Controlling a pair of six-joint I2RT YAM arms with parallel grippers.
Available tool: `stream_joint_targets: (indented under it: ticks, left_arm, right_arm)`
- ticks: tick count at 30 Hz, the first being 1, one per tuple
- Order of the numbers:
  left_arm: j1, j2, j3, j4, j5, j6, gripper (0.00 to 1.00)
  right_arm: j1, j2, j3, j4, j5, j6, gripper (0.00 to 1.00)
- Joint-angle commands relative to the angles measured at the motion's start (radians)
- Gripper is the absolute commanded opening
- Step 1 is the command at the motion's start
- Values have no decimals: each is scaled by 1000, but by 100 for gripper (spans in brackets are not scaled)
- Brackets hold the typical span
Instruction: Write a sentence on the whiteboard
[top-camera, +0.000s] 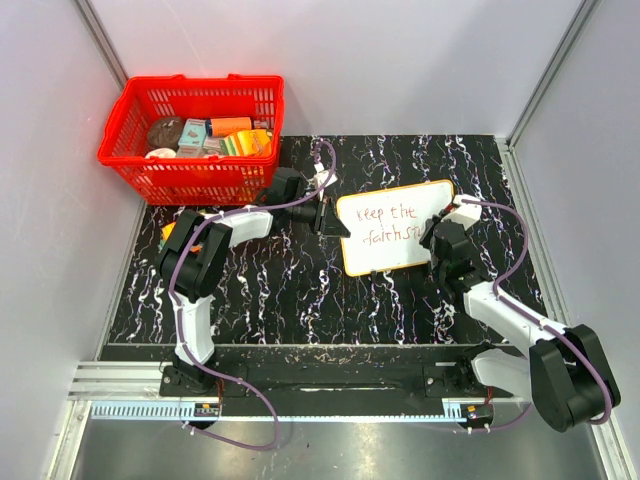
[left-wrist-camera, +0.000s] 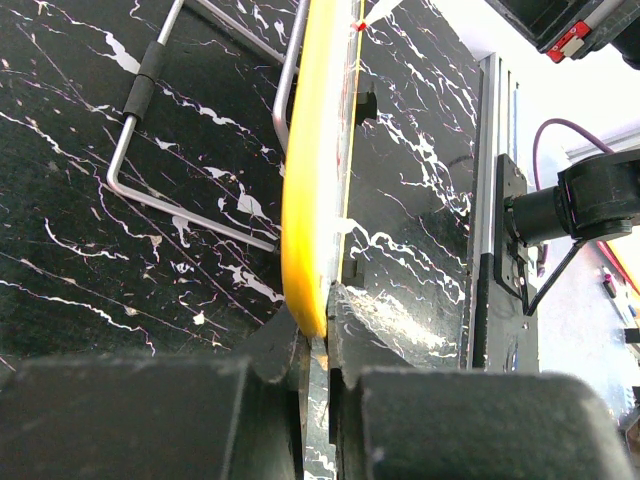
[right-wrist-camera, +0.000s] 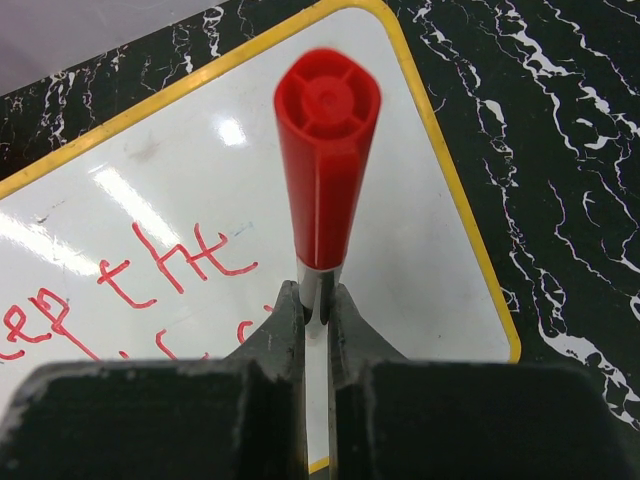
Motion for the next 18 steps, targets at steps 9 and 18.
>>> stream_joint_targets:
  ticks: [9, 18]
  left_arm:
    - [-28, 50, -40, -105, -86, 154, 0]
    - [-28, 53, -40, -105, -86, 155, 0]
  right_arm:
    - [-8, -16, 25, -4, 5, -14, 0]
    - [-10, -11, 54, 11, 8, -32, 0]
